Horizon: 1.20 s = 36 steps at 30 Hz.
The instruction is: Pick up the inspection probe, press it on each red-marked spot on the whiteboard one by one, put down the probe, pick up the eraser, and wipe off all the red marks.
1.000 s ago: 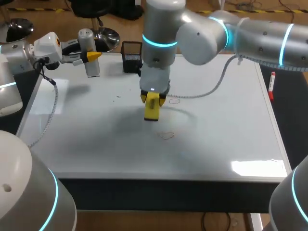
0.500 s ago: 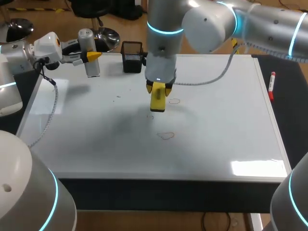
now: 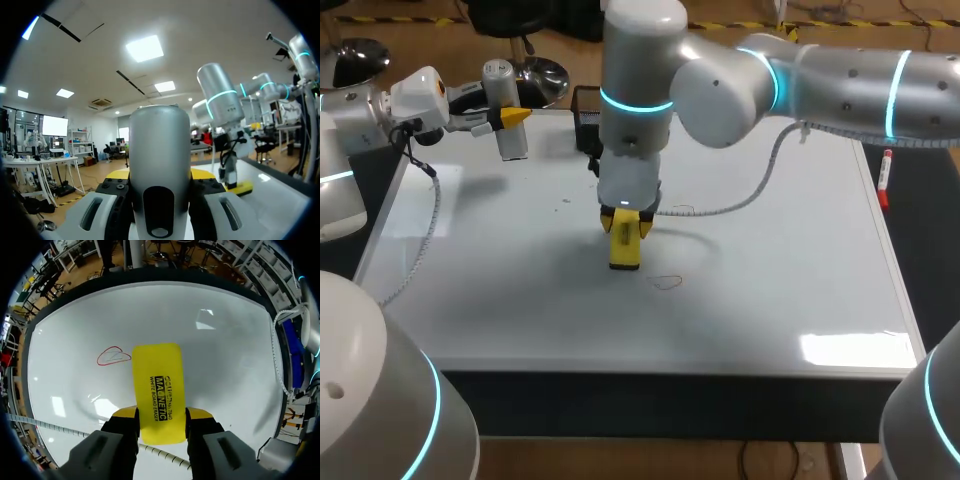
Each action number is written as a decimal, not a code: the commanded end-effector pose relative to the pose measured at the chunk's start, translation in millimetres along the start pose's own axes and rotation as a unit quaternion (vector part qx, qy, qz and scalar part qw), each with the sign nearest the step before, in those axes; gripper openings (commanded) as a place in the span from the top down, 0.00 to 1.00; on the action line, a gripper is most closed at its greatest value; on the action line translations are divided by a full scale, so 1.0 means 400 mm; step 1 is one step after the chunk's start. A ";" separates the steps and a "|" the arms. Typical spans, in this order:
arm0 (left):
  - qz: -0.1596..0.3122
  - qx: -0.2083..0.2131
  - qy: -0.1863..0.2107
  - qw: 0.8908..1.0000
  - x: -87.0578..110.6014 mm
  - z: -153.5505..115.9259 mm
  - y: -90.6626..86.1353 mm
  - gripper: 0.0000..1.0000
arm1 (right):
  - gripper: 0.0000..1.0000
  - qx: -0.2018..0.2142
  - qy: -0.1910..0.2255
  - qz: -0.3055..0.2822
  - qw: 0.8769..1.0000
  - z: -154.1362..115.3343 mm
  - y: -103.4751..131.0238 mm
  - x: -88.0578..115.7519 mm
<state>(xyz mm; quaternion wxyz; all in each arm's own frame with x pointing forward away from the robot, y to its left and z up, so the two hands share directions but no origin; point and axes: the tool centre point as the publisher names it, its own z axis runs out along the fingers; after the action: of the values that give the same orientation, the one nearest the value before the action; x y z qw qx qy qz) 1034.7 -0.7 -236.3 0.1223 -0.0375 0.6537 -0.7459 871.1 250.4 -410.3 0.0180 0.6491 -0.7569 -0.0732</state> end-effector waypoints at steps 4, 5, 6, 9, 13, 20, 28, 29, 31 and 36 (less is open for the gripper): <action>0.001 0.000 0.000 1.000 0.001 0.000 -0.003 1.00 | 1.00 -0.001 0.008 -0.002 1.000 0.016 -0.012 -0.012; 0.001 0.000 0.000 1.000 0.001 0.000 -0.003 1.00 | 1.00 -0.001 0.009 -0.002 1.000 0.018 -0.013 -0.011; 0.001 0.000 0.000 1.000 0.001 0.000 -0.003 1.00 | 1.00 -0.001 0.010 -0.002 1.000 0.020 -0.015 -0.008; 0.001 0.000 0.000 1.000 0.001 0.000 -0.003 1.00 | 1.00 -0.002 0.011 0.001 1.000 0.025 -0.017 -0.001; 0.001 0.000 0.000 1.000 0.001 0.000 -0.003 1.00 | 1.00 -0.007 0.013 0.010 1.000 0.045 -0.020 0.019; 0.001 0.000 0.000 1.000 0.001 0.000 -0.003 1.00 | 1.00 -0.013 0.023 0.017 1.000 0.076 -0.027 0.045; 0.001 0.000 0.000 1.000 0.001 0.000 -0.003 1.00 | 1.00 -0.021 0.037 0.031 0.999 0.099 -0.043 0.092; 0.001 0.000 0.000 1.000 0.001 0.000 -0.003 1.00 | 1.00 -0.022 0.039 0.033 0.998 0.100 -0.045 0.100; 0.001 0.000 0.000 1.000 0.001 0.000 -0.003 1.00 | 1.00 -0.027 0.036 0.039 0.998 0.099 -0.047 0.113; 0.001 0.000 0.000 1.000 0.001 0.000 -0.003 1.00 | 1.00 -0.025 0.044 0.044 0.998 0.099 -0.049 0.135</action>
<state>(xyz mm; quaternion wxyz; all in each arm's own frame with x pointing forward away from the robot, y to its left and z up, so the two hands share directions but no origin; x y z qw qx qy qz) 1034.7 -0.7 -236.3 0.1223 -0.0375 0.6537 -0.7459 877.8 208.5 -434.6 0.0717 0.6170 -0.7810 -0.0654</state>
